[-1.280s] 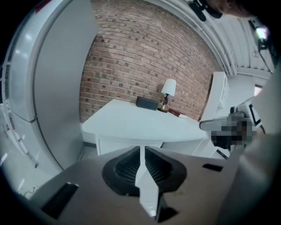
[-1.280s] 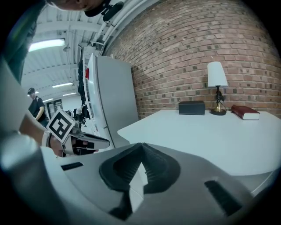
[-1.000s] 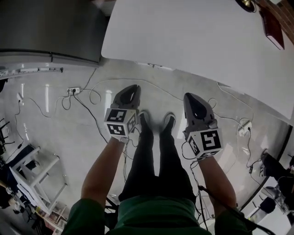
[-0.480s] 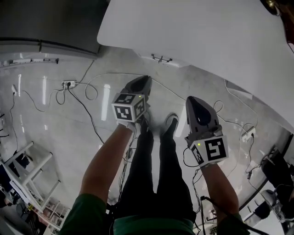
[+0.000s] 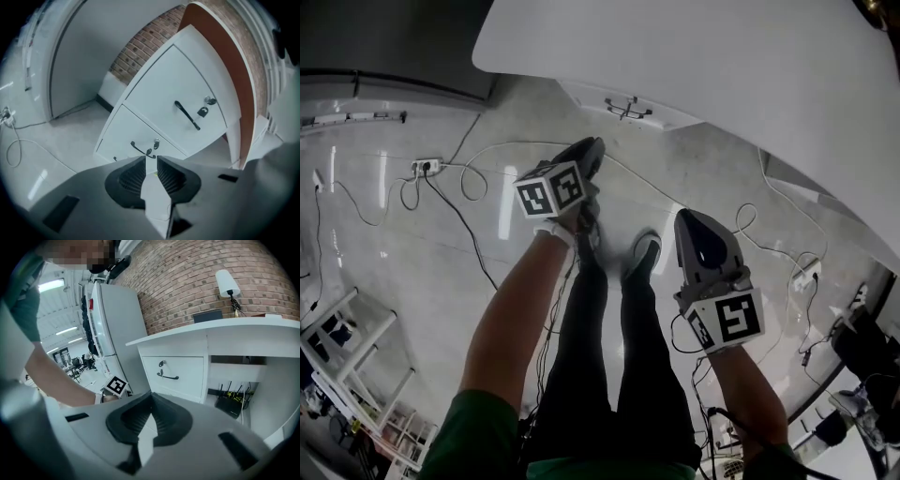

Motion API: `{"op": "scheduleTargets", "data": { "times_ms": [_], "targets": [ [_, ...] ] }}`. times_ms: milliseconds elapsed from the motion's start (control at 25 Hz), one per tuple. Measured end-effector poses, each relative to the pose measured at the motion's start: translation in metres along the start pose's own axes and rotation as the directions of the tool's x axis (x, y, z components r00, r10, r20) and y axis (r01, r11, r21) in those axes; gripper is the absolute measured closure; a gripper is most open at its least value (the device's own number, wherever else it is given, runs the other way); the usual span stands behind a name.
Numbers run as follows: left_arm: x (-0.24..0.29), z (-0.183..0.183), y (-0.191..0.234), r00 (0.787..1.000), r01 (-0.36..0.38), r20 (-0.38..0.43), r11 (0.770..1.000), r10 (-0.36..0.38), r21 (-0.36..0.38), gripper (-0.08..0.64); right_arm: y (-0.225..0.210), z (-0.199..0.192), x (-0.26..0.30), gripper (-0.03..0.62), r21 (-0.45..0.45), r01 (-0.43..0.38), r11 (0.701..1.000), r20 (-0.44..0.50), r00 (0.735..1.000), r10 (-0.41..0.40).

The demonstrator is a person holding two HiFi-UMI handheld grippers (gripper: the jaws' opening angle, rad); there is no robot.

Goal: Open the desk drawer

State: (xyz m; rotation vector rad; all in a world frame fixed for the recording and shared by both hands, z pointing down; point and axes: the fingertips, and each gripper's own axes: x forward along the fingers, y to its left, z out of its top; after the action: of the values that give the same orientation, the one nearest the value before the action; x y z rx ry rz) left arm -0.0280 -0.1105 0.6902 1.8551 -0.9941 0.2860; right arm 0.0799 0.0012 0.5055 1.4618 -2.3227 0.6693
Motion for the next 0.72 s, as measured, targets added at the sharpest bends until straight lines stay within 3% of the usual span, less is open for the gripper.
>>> {"op": "scheduleTargets", "data": {
  "times_ms": [160, 440, 560, 720],
  "targets": [
    [0.018, 0.005, 0.009, 0.999, -0.001, 0.042, 0.999, 0.003, -0.037, 0.471, -0.004, -0.005, 0.000, 0.591, 0.009, -0.008, 1.000, 0.000, 1.000, 0.008],
    [0.063, -0.004, 0.020, 0.993, 0.096, 0.086, 0.968, -0.078, -0.232, 0.451, -0.022, -0.013, 0.005, 0.592, 0.060, -0.012, 0.998, 0.022, 1.000, 0.010],
    [0.079, 0.001, 0.030, 0.985, 0.136, 0.142, 0.939, -0.095, -0.315, 0.451, -0.024, -0.022, 0.012, 0.591, 0.079, -0.020, 0.997, 0.004, 1.000, 0.020],
    [0.096, 0.005, 0.047, 0.965, 0.206, 0.236, 0.887, -0.114, -0.414, 0.451, -0.019, -0.035, 0.023, 0.592, 0.007, -0.045, 0.999, -0.030, 0.999, 0.045]
  ]
}}
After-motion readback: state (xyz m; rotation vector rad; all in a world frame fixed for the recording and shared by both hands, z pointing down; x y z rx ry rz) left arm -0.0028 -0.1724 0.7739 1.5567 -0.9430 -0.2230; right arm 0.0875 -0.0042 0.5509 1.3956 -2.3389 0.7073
